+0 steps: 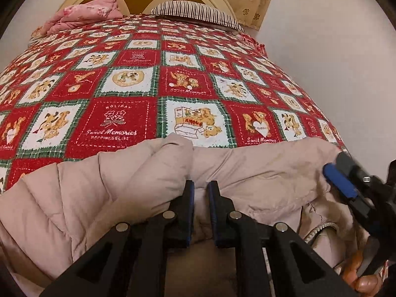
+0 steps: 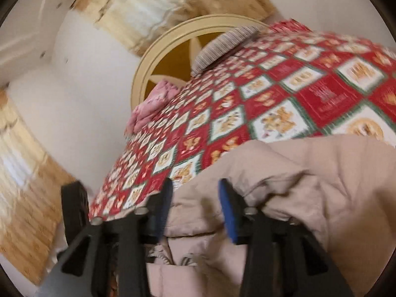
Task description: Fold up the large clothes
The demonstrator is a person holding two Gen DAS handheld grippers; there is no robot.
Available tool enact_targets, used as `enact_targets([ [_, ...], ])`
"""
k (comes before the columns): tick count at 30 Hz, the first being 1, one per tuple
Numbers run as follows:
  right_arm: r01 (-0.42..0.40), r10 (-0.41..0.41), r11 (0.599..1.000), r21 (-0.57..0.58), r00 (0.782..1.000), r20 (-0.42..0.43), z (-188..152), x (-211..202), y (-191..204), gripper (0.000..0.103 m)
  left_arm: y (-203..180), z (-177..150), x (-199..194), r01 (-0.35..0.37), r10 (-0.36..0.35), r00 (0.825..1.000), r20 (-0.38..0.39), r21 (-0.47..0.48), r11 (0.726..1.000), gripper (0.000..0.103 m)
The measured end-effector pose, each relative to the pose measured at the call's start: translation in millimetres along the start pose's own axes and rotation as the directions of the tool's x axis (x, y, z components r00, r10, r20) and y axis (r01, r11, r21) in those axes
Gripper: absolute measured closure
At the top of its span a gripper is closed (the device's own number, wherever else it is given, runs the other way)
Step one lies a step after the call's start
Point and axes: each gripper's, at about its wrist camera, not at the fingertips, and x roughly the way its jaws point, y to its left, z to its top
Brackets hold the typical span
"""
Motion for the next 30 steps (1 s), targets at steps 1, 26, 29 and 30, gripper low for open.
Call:
enact_targets([
  [1,0.024,-0.023,1.000,0.017,1.000,-0.021,0,4,-4,0.064,1,0,0,0.006,-0.006,1.000,0.001,-0.004,1.000,0.091],
  [26,-0.021,0.020,0.994,0.103,1.000,0.014,-9,-152,3,0.038,30,-41,-177,0.117,-0.116,0.984,0.134,0.001,0.993,0.091],
  [29,0.021,-0.022,0.999,0.024,0.999,0.034,-36,-227,9,0.038,44,-86,-217,0.194,-0.194,0.977,0.093,0.005,0.981,0.091],
  [30,0.047,-0.046,0.999,-0.005,0.998,0.044,-44,-251,11,0.038,49,-102,-227,0.208,-0.207,0.975,0.081,-0.005,0.978,0.091],
])
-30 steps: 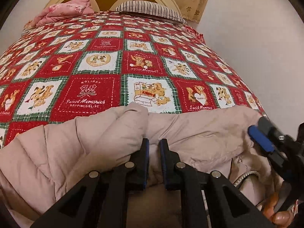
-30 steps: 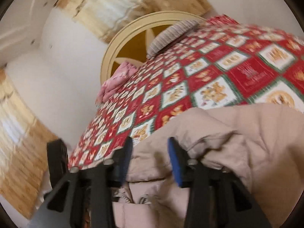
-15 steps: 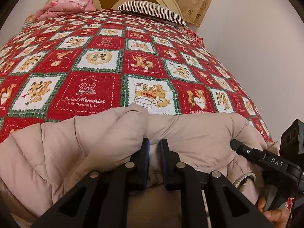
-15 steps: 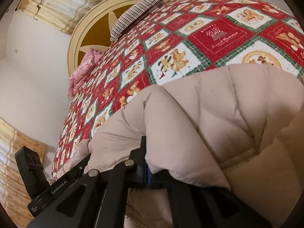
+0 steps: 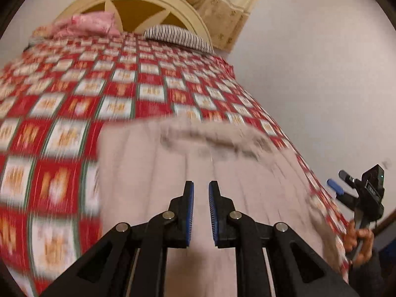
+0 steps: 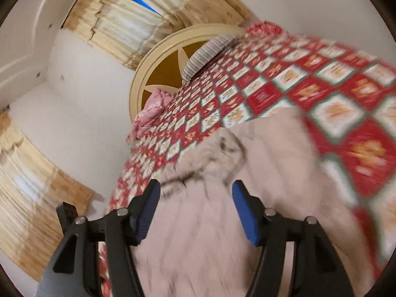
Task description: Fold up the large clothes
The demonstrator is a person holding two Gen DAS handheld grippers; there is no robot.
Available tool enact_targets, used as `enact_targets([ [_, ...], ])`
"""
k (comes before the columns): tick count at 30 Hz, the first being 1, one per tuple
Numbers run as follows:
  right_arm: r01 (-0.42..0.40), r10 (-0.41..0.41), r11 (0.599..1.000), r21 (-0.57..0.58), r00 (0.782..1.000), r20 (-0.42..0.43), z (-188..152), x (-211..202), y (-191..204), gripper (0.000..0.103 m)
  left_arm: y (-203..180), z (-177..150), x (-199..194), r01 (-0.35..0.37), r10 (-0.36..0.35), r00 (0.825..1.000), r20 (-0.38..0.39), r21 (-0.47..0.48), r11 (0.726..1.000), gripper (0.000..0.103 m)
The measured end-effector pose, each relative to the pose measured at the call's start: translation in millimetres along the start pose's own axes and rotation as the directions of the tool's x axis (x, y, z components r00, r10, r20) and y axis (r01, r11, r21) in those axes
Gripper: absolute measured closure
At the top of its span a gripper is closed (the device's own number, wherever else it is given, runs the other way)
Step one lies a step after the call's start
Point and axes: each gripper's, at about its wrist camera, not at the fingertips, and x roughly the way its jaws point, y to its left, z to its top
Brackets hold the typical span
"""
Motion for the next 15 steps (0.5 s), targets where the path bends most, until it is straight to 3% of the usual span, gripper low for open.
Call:
enact_targets([
  [3,0.092,-0.089,0.991,-0.094,0.995,0.036,-21,-61,8,0.038,11,-45,-40,0.017,-0.017,1.000,0.004,-0.043,0.999,0.091],
  [7,0.234,-0.228,0.950,-0.209,0.972,0.051,-63,-135,13,0.038,20,-92,-72,0.013,-0.010,0.999,0.030,-0.089,0.996,0.091],
  [11,0.295,-0.298,0.927,-0.229,0.954,0.022,-103,-178,3,0.021,16,-125,-86,-0.025,0.026,1.000,0.001,-0.074,0.997,0.091],
  [13,0.297,-0.298,0.929,-0.220,0.954,0.029,-114,-194,0,0.021,13,-131,-93,-0.012,0.012,1.000,0.006,-0.085,0.996,0.091],
  [15,0.252,-0.246,0.942,-0.220,0.968,0.055,-120,-215,3,0.021,8,-137,-99,0.000,0.001,1.000,0.013,-0.094,0.996,0.091],
])
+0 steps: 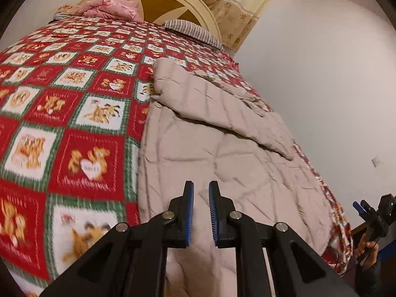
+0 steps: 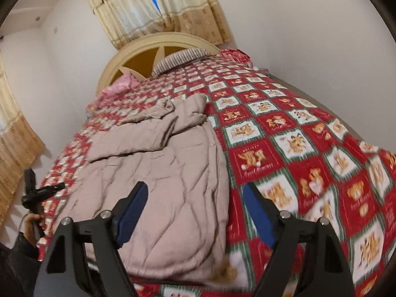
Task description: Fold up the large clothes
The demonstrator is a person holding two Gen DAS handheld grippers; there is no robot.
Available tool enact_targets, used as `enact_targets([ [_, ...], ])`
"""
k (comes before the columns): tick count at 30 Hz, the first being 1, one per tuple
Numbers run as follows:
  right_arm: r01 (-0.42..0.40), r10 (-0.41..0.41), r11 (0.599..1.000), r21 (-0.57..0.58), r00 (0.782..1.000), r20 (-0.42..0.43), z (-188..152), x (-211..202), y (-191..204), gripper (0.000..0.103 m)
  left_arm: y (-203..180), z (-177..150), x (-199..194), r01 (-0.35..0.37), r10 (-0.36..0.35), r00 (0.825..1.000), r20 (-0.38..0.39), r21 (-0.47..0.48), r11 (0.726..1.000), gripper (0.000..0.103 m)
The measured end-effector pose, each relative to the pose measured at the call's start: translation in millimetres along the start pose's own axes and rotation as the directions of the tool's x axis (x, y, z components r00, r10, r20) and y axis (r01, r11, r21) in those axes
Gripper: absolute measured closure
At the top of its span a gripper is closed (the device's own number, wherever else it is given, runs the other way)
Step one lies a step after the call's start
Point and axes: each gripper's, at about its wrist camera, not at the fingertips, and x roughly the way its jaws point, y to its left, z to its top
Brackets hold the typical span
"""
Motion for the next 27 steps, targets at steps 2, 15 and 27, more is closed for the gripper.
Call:
enact_targets([
  [2,0.002,-0.002,1.000,-0.005,1.000,0.019,-2,-6,-1,0.017,-3,-3,-2,-0.018,0.018,1.000,-0.008,0.009,1.000,0.091],
  [15,0.003,0.012,0.996,0.084,0.983,-0.183,-63,79,-19,0.006,19,-47,-17,0.231,-0.231,0.973,0.018,-0.154,0.961,0.034],
  [27,-0.026,0.018,0.999,-0.019,0.939,-0.343,-77,100,3,0.061,18,-42,-17,0.065,-0.065,0.998,0.006,-0.098,0.993,0.001],
])
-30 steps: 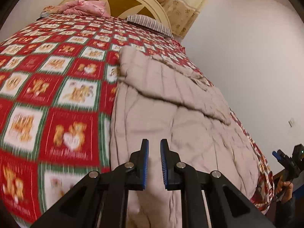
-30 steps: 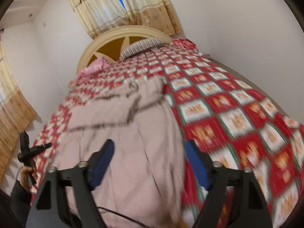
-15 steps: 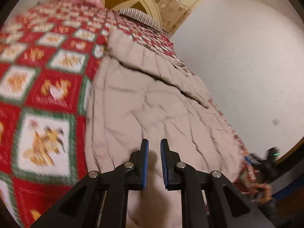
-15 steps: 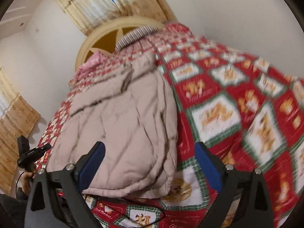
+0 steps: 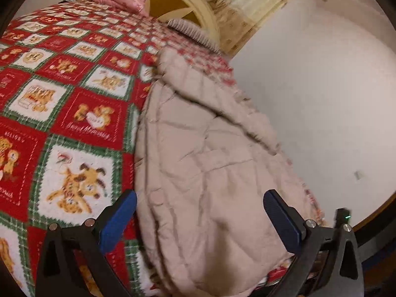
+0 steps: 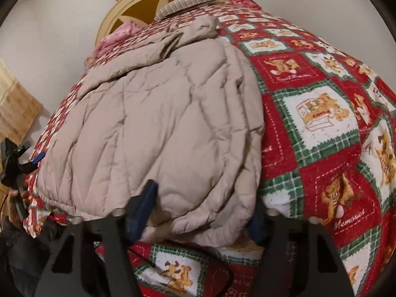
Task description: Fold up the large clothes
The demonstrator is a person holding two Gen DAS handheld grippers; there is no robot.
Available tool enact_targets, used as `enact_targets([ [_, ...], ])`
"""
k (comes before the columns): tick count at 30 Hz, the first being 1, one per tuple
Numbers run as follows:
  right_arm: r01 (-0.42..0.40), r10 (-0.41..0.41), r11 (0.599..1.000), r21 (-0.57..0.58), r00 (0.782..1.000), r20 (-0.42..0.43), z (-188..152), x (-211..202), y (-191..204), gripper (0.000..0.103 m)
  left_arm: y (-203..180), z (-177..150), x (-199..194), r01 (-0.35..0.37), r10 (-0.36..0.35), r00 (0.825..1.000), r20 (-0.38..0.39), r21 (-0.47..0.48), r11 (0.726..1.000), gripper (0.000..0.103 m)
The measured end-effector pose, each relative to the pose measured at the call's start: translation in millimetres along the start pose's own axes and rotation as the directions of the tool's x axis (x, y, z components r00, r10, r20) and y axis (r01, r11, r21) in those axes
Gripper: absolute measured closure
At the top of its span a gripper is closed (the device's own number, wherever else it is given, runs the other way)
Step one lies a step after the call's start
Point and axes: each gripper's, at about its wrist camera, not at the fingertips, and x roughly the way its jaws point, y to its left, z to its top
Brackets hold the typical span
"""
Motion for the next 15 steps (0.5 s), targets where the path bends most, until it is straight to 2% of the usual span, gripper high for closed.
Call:
enact_targets([
  [2,-0.072,0.072,0.996,0.043,0.997,-0.004,1,-2,-3,0.078,3,-6,6,-0.077,0.077,0.996,-0.035,0.006,0.997,0.001],
  [5,-0.086,0.086,0.996,0.037,0.996,0.000,0,-9,1,0.079,7,-20,9,-0.153,0.155,0.986,-0.069,0.024,0.988,0.001],
  [9,-0.086,0.086,0.995,0.040,0.996,0.012,-3,-14,4,0.079,-1,-35,8,-0.188,0.195,0.978,-0.072,0.095,0.978,0.001],
  [11,-0.060,0.060,0.998,0.032,0.998,-0.006,-5,-8,4,0.075,-2,-41,8,-0.194,0.202,0.976,-0.083,0.098,0.976,0.001],
  [13,-0.053,0.054,0.997,0.050,0.998,-0.021,-8,0,0,0.066,-4,-45,5,-0.183,0.191,0.978,-0.085,0.092,0.979,0.001],
  [15,-0.108,0.109,0.990,0.090,0.994,-0.006,-12,4,-6,0.053,-2,-51,2,-0.142,0.148,0.985,-0.086,0.068,0.988,0.001],
])
